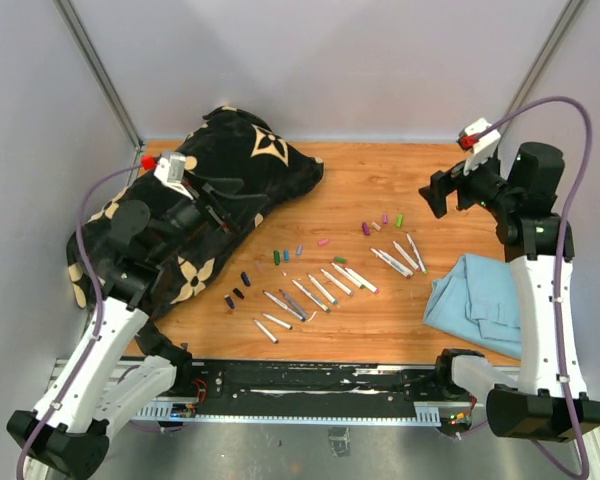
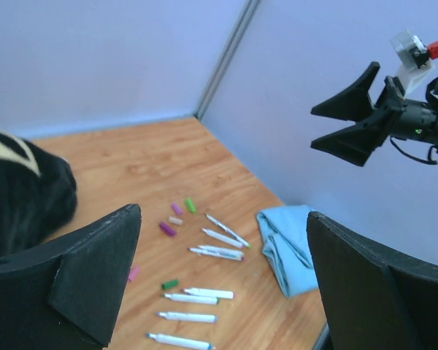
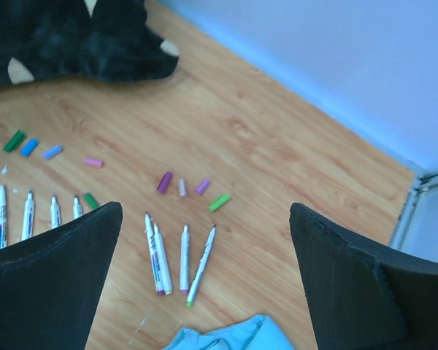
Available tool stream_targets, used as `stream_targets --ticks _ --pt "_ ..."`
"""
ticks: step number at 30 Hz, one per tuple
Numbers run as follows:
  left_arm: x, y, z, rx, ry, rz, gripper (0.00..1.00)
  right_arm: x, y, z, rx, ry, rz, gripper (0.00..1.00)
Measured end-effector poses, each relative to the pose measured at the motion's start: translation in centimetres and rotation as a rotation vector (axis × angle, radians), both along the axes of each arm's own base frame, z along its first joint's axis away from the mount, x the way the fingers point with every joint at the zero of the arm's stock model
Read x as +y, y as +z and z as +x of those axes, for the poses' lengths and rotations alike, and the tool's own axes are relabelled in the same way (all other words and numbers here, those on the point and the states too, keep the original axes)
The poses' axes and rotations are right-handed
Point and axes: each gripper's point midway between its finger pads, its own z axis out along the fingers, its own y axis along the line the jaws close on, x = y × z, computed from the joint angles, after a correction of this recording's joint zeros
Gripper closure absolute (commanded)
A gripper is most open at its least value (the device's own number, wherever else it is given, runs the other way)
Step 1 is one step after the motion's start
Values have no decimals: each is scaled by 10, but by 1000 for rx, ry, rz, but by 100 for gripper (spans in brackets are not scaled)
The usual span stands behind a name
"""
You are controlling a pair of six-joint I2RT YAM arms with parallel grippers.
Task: Open the pen caps
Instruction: Reset both arms
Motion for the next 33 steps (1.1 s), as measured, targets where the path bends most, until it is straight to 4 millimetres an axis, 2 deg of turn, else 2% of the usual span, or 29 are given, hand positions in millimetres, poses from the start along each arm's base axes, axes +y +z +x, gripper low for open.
stream_targets --ticks 5,7,10,12,19,27,33 --pt "11 50 0 -104 64 83 1 -4 59 -7 -89 -26 16 2" --pt "16 61 -1 -128 89 112 1 -1 78 -11 -117 -19 29 2" --pt "24 73 -2 -150 132 149 1 3 96 -15 -131 -13 64 2" --pt "29 74 -2 -151 155 169 1 4 99 -15 -118 -21 90 2" --pt "37 70 -8 -134 179 216 1 -2 93 -16 -27 -93 146 2" --pt "48 76 -18 -130 221 219 1 -5 104 -34 -23 -113 129 2" --pt "51 79 -25 -129 220 220 1 -10 100 -40 -12 -130 102 2"
